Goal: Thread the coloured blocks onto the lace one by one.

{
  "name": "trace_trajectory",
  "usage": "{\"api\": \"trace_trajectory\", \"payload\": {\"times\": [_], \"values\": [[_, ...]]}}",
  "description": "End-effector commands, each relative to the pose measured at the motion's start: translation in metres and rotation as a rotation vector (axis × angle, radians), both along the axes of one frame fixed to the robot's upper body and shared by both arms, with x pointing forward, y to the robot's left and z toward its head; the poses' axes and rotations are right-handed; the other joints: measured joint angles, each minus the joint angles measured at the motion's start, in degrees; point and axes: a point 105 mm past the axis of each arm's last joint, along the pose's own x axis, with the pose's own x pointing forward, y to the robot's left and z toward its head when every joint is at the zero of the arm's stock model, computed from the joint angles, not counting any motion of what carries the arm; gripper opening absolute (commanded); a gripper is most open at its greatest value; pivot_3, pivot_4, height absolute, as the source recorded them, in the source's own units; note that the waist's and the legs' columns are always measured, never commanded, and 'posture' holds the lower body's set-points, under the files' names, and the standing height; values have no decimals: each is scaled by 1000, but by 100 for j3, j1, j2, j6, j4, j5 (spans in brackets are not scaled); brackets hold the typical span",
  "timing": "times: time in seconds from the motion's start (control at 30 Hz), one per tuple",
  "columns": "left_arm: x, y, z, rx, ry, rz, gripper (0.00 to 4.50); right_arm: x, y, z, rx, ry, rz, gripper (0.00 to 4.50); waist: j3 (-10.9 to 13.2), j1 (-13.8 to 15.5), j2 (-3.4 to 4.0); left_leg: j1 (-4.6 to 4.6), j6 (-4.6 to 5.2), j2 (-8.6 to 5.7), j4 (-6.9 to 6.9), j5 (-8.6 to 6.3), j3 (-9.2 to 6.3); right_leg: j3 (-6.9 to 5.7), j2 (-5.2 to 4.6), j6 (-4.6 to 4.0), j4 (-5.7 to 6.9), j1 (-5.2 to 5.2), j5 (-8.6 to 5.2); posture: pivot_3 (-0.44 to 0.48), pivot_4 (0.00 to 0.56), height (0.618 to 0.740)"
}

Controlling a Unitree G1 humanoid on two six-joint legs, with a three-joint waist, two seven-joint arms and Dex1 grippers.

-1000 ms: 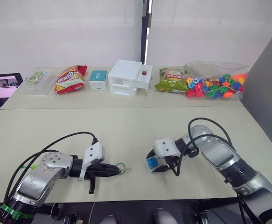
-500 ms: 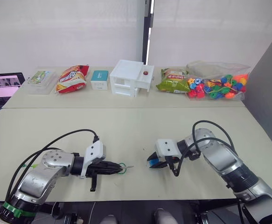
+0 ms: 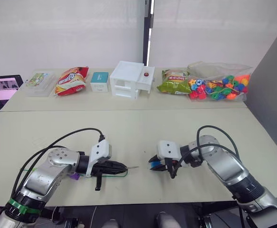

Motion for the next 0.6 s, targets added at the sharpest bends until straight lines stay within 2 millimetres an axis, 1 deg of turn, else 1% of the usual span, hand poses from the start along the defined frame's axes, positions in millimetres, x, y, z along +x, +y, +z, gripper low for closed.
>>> {"api": "trace_trajectory", "payload": {"times": [0.03, 0.17, 0.3, 0.5, 0.6], "values": [[7, -13, 5, 49, -65, -26, 0, -1, 0, -8, -7, 13, -41, 651, 0, -3, 0, -1, 0, 0, 5, 0, 0, 0, 1, 0, 0, 1, 0, 0, 150, 740], [15, -24, 2, 95, -94, -35, 0, -4, 4, -9, 16, 27, -56, 651, -1, -23, 0, -1, 1, 1, 15, 0, 0, 0, 4, 0, 1, 3, 0, 0, 150, 740], [18, -33, 7, 70, -96, -38, 0, -10, 6, -11, 19, 39, -59, 651, -1, -27, -1, -1, 1, 2, 18, -1, 0, 0, 6, 0, 5, 3, 0, 0, 150, 740], [23, -38, 5, 101, -108, -47, 0, -11, 5, -10, 17, 39, -61, 651, -1, -19, -1, -2, 2, 1, 22, -1, -2, 0, 5, 0, 5, 3, 0, 0, 150, 740], [24, -37, 3, 134, -113, -55, 0, -11, 5, -10, 9, 35, -60, 651, -1, -15, -1, -3, 2, 1, 23, -1, -2, 0, 5, 0, 5, 4, 0, 0, 150, 740]]}}
